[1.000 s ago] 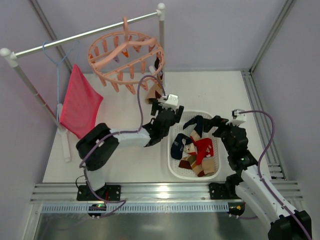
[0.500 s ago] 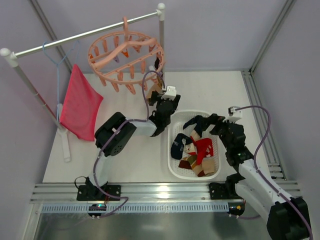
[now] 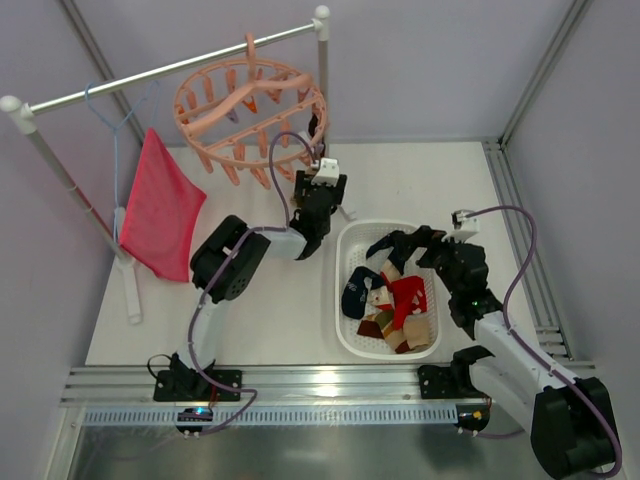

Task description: Remove the socks clipped to the hanger

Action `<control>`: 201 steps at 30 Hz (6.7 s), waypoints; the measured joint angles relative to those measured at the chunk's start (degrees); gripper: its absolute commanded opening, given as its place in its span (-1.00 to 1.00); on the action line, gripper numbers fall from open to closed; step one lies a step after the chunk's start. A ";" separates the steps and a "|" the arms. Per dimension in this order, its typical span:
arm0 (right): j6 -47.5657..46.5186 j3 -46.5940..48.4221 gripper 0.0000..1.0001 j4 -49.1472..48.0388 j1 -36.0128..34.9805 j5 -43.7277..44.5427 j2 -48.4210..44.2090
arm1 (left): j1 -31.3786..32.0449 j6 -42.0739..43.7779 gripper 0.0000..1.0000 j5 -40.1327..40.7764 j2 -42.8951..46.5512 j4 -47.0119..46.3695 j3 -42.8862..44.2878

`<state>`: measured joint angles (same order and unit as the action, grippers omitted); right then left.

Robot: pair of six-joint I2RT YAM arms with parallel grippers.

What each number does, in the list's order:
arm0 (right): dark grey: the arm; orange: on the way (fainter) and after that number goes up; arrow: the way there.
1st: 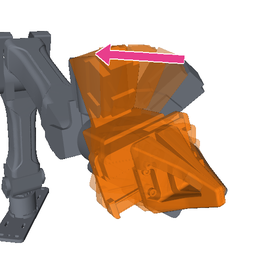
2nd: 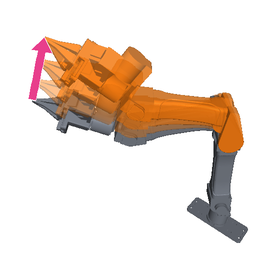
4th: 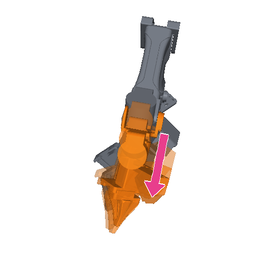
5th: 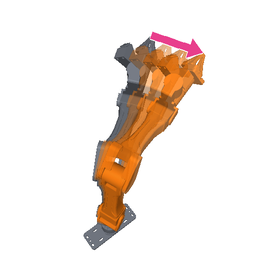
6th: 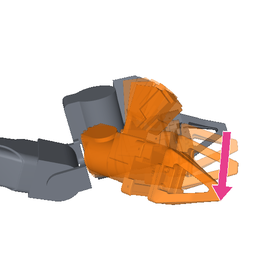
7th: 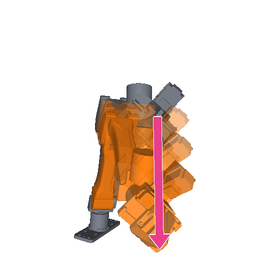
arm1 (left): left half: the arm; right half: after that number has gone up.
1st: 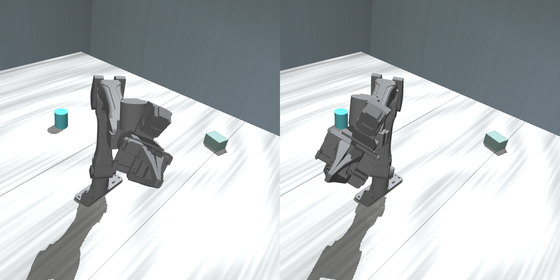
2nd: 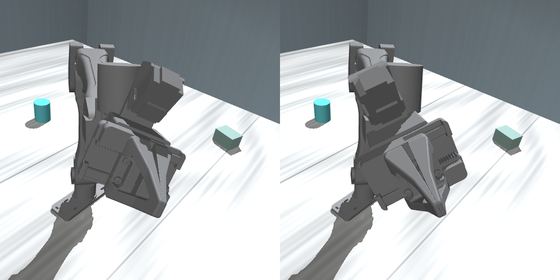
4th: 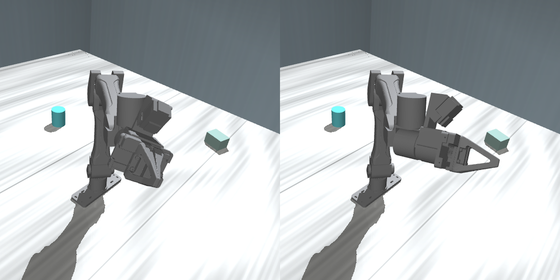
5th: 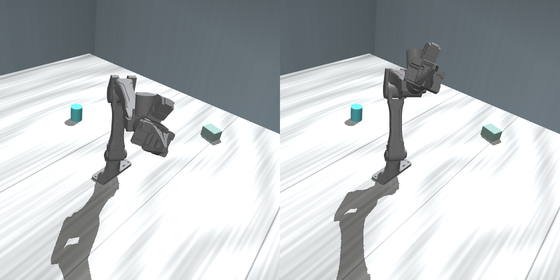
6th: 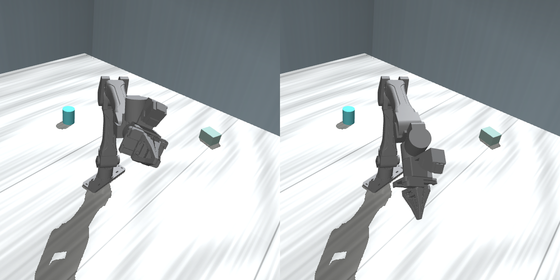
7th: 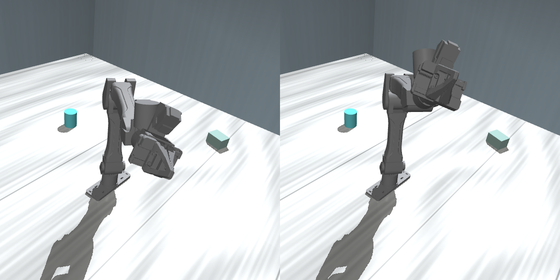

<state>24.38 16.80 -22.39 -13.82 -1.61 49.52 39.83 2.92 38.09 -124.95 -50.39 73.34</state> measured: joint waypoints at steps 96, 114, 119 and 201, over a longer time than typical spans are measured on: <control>-6.82 33.24 0.99 -3.41 -27.89 -8.11 17.11 | 14.91 -7.52 -0.99 -12.66 79.93 21.75 -50.01; -9.22 44.17 0.99 1.44 -29.38 -14.36 26.69 | 14.91 -8.74 -0.99 -14.14 81.46 22.12 -50.01; -9.22 46.05 0.99 1.49 -29.86 -14.60 27.98 | 14.91 -8.76 -0.99 -14.16 81.46 22.18 -50.01; -10.69 28.63 0.75 12.96 -19.61 14.47 20.70 | 14.91 -10.51 -0.99 -22.12 73.81 28.11 -45.20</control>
<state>13.69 45.43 -9.43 -33.43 12.86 70.22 54.74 -7.60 15.97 -51.13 -22.28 28.14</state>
